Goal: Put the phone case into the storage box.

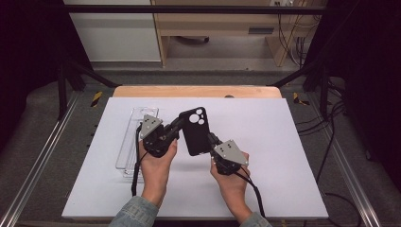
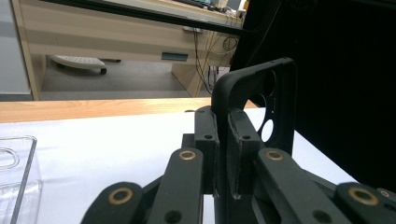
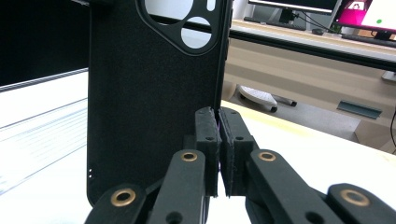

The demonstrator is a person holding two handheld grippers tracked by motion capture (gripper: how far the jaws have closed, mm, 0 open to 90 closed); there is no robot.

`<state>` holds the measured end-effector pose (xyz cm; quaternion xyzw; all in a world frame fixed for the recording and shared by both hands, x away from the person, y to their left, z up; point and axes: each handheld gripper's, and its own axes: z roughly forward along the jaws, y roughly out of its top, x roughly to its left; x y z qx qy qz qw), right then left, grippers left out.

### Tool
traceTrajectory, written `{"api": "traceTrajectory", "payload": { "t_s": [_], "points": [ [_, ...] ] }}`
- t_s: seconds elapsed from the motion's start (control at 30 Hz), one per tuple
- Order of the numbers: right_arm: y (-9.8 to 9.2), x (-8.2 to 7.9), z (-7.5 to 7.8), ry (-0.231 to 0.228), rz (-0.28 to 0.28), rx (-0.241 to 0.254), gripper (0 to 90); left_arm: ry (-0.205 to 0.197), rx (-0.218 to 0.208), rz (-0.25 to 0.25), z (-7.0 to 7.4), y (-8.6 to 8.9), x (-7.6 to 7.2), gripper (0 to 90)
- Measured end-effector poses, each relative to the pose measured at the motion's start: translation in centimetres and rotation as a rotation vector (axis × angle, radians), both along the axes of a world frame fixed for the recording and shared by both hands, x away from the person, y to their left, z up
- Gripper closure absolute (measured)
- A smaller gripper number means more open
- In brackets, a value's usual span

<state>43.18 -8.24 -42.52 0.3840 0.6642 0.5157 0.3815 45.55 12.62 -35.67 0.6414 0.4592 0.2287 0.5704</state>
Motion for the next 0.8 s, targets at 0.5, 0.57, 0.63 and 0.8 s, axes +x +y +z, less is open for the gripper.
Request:
{"api": "traceTrajectory", "payload": {
  "t_s": [0.5,0.57,0.63,0.8],
  "points": [
    [-0.01,0.04,-0.07,0.012,0.021,0.019,85.7,-0.023,0.013,-0.005,0.21,-0.07,-0.16,83.8],
    [-0.01,0.05,-0.08,0.013,0.024,0.02,85.5,-0.031,0.022,-0.009,0.29,-0.12,-0.2,83.9],
    [-0.01,0.06,-0.09,0.013,0.025,0.022,85.1,-0.039,0.032,-0.016,0.4,-0.18,-0.23,83.9],
    [0.02,0.02,-0.04,0.005,0.045,0.033,76.3,-0.058,0.056,-0.022,0.71,-0.33,-0.29,84.0]
  ]
}}
